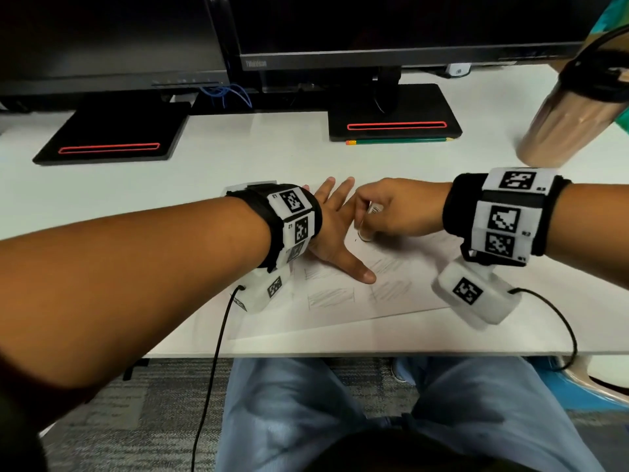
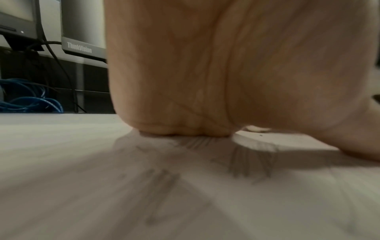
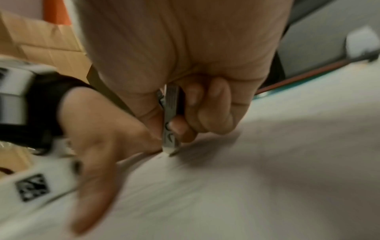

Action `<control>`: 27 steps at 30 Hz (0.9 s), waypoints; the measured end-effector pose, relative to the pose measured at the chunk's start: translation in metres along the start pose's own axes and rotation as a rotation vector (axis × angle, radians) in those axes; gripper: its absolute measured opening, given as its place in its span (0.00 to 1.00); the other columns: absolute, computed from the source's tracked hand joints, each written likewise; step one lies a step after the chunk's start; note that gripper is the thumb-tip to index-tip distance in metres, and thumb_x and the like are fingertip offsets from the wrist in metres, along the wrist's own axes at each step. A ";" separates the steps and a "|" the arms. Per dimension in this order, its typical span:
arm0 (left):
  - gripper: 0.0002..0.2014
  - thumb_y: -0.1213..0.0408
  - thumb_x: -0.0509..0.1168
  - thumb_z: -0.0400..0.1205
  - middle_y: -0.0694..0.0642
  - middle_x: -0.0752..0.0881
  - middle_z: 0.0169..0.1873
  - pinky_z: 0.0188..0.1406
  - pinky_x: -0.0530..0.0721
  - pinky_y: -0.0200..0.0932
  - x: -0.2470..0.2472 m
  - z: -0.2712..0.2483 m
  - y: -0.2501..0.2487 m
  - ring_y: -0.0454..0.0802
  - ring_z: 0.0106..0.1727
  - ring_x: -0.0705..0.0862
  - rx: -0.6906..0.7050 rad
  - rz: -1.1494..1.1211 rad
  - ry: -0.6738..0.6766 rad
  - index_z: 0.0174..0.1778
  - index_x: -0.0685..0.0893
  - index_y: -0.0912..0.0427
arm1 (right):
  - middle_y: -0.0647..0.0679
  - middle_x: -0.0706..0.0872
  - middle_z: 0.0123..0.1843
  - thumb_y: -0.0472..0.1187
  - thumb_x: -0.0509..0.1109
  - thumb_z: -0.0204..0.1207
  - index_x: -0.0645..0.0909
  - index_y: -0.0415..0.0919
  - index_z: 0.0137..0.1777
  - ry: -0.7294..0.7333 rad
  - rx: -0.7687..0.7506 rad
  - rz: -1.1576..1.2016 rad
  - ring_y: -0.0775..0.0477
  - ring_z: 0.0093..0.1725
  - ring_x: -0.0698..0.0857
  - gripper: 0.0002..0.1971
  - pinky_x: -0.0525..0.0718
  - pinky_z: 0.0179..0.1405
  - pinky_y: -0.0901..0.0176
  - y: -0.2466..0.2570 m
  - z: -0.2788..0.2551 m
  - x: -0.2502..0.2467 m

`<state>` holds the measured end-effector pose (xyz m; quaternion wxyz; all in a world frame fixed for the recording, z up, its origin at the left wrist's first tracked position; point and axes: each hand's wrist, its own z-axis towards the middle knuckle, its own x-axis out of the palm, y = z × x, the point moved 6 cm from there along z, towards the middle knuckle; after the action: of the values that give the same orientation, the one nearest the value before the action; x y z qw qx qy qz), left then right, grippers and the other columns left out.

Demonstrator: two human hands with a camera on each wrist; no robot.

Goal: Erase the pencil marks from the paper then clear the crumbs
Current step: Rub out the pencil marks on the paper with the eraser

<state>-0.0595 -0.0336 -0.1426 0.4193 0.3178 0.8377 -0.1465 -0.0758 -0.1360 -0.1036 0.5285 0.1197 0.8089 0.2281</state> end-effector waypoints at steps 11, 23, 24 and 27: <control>0.71 0.20 0.66 0.63 0.54 0.24 0.83 0.83 0.37 0.70 -0.003 -0.003 -0.002 0.58 0.84 0.25 0.000 -0.011 -0.015 0.83 0.24 0.51 | 0.51 0.86 0.52 0.44 0.71 0.76 0.80 0.44 0.47 -0.127 0.032 -0.010 0.50 0.49 0.82 0.05 0.80 0.51 0.55 -0.014 -0.001 -0.013; 0.68 0.19 0.65 0.62 0.55 0.23 0.82 0.83 0.35 0.68 -0.002 -0.002 -0.003 0.59 0.83 0.24 -0.005 -0.015 0.003 0.86 0.31 0.47 | 0.51 0.86 0.53 0.41 0.72 0.76 0.75 0.55 0.40 0.016 -0.059 0.028 0.50 0.50 0.83 0.09 0.82 0.56 0.51 0.002 -0.006 0.006; 0.69 0.19 0.65 0.62 0.54 0.23 0.83 0.83 0.35 0.68 -0.002 -0.002 -0.003 0.59 0.83 0.24 -0.004 -0.022 -0.001 0.85 0.29 0.47 | 0.50 0.86 0.54 0.42 0.73 0.75 0.76 0.54 0.40 -0.008 -0.034 0.040 0.49 0.49 0.83 0.09 0.82 0.56 0.49 0.000 -0.006 0.003; 0.70 0.20 0.65 0.62 0.53 0.23 0.82 0.83 0.35 0.68 -0.003 -0.002 -0.002 0.58 0.83 0.24 -0.013 -0.023 -0.004 0.84 0.26 0.49 | 0.50 0.86 0.54 0.42 0.73 0.75 0.75 0.53 0.40 -0.081 -0.044 0.011 0.47 0.52 0.83 0.08 0.82 0.58 0.47 -0.003 -0.004 -0.004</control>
<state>-0.0609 -0.0352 -0.1392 0.4214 0.3051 0.8414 -0.1465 -0.0777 -0.1411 -0.1004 0.5619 0.1217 0.7810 0.2439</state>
